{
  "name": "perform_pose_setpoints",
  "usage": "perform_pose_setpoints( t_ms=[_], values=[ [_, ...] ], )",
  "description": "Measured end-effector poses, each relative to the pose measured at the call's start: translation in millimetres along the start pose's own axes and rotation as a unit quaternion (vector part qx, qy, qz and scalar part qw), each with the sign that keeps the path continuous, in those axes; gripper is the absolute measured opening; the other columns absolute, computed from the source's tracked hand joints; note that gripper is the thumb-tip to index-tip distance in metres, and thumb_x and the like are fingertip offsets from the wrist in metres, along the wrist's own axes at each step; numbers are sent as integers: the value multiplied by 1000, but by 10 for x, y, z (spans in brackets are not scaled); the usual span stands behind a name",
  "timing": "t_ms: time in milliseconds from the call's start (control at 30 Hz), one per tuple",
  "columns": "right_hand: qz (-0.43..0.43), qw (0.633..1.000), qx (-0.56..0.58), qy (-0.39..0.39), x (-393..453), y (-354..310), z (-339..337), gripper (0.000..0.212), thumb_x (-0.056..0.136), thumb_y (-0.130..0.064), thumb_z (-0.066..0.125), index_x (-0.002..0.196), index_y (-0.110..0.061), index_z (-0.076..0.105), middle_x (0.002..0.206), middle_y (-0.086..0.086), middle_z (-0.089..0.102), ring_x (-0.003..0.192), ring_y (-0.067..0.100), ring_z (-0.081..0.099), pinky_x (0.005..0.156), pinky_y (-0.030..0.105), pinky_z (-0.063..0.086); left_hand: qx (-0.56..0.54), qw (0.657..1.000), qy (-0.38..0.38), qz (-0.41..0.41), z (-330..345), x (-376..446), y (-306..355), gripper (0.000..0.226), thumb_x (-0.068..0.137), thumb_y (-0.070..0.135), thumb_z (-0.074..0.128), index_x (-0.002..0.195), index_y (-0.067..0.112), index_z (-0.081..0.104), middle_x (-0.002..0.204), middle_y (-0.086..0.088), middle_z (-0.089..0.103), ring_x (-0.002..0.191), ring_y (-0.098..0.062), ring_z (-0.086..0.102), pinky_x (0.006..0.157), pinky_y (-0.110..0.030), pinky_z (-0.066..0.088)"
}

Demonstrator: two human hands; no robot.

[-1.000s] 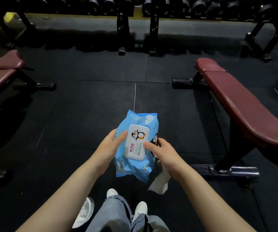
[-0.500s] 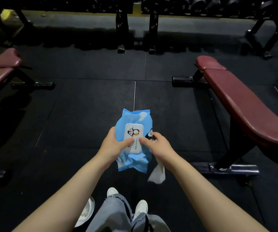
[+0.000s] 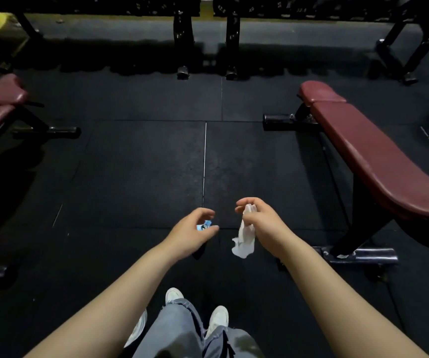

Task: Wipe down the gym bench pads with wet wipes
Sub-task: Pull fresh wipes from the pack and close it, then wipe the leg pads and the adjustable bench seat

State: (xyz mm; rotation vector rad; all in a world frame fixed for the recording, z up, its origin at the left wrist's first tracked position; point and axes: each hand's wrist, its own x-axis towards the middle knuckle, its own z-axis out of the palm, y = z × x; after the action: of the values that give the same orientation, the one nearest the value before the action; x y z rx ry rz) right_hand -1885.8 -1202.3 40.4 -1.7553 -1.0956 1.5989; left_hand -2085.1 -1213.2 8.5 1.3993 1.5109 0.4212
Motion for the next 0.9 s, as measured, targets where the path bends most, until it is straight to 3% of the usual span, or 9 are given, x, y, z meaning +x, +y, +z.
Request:
perform_pose_setpoints(
  t_ms=[133,267,333,433,533,700,800,900],
  values=[
    [-34,999,36,17,-105,-41,-123,37,83,7,51,109,-17,60,109,3,64,101,13,62,81,28,52,-59,994,-72,61,156,-93,347,30,90,30,70,120,26,64,114,14,68,106,5,62,96,-23,51],
    [-53,996,63,21,-194,-19,-296,34,81,0,63,107,-22,61,106,4,66,100,21,65,87,40,55,-60,992,-75,86,243,-98,561,12,88,39,69,97,31,69,94,4,73,88,-13,68,84,-40,53],
    [-68,995,68,27,-253,-20,-397,36,80,2,62,108,-21,61,105,4,67,97,21,66,85,37,56,-51,992,-57,97,283,-84,642,8,91,37,66,88,30,69,88,0,72,85,-22,67,82,-47,53],
    [-75,994,65,48,-348,19,-576,42,78,8,54,107,-20,60,102,7,65,86,18,64,68,26,52,-58,992,-33,112,338,-79,779,14,93,29,62,80,27,66,78,3,69,73,-12,60,74,-42,50],
    [-75,994,42,71,-461,99,-760,42,78,6,57,108,-23,59,101,4,67,87,15,64,64,20,49,-42,991,-29,121,375,-68,922,14,93,29,59,80,30,65,73,10,65,69,-6,57,70,-36,47],
    [-48,992,78,86,-611,262,-1037,24,77,-13,67,101,-19,68,92,8,73,85,24,70,77,39,57,-36,990,-37,135,511,-8,1234,16,97,25,52,84,26,61,75,6,60,69,-7,52,67,-30,44],
    [-40,989,114,85,-724,367,-1163,20,93,-19,63,98,0,69,88,16,71,80,25,64,80,41,55,-46,990,-42,128,633,25,1439,19,101,28,48,87,22,59,78,7,60,71,-6,53,68,-27,43],
    [-40,982,156,101,-865,416,-1277,24,97,-20,56,102,1,66,95,16,73,85,26,69,83,42,57,-29,991,-70,114,774,98,1618,19,101,30,45,91,21,59,82,6,61,75,-8,55,68,-28,45]
  ],
)
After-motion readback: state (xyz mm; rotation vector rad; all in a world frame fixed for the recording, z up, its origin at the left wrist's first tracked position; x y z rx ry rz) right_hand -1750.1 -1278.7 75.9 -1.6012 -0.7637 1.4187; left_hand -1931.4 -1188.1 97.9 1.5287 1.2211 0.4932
